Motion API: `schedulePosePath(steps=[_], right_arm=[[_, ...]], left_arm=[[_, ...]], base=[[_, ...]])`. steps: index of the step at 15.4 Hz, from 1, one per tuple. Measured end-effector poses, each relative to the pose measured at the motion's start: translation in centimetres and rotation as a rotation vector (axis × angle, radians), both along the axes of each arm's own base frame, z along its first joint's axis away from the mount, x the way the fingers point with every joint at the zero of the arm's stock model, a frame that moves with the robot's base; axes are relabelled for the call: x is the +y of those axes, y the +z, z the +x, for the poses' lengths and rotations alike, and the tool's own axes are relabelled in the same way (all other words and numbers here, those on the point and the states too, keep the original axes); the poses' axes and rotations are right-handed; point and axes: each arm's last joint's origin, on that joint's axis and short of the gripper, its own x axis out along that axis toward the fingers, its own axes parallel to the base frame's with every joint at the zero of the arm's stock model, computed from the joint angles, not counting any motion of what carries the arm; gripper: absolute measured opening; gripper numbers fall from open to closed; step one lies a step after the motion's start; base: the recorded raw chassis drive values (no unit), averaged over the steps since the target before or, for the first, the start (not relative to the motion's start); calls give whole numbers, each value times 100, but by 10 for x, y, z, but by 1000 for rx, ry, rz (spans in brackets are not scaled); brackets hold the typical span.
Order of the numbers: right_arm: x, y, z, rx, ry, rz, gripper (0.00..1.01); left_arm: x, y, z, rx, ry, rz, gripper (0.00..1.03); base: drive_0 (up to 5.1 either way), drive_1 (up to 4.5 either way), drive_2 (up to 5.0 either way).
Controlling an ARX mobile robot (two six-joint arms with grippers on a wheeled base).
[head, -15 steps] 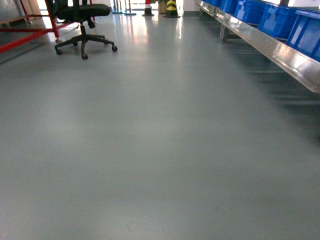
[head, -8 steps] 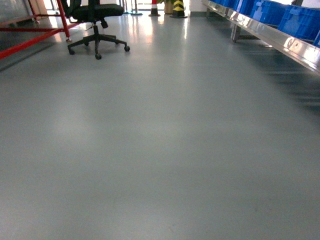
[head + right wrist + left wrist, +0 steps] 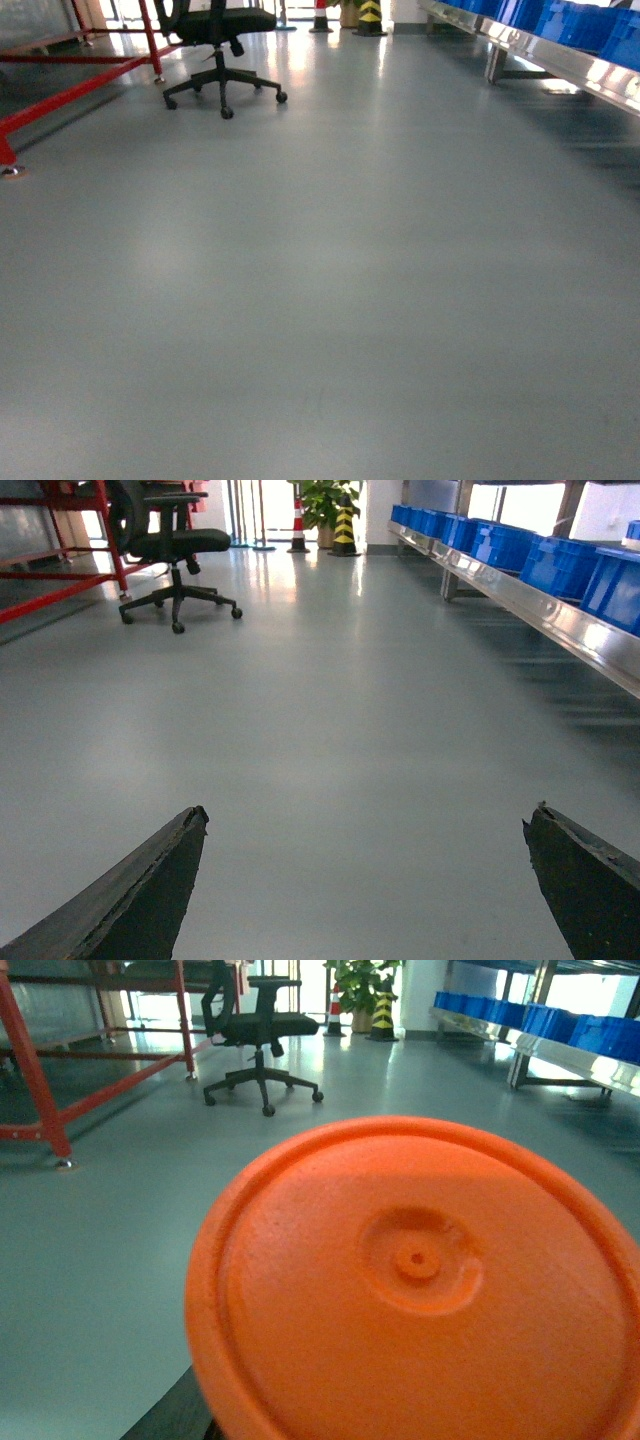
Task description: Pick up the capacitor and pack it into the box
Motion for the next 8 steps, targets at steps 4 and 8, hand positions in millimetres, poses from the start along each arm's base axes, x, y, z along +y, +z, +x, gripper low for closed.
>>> schedulePosePath(steps=[4, 8], right_arm=[[0, 0, 0, -3, 0, 0, 98], [0, 0, 0, 0, 0, 0, 98]], left_arm=[[0, 0, 0, 4, 2, 0, 44], [0, 0, 0, 4, 1, 0, 44]], base=[[-499, 237, 237], [-485, 252, 252]])
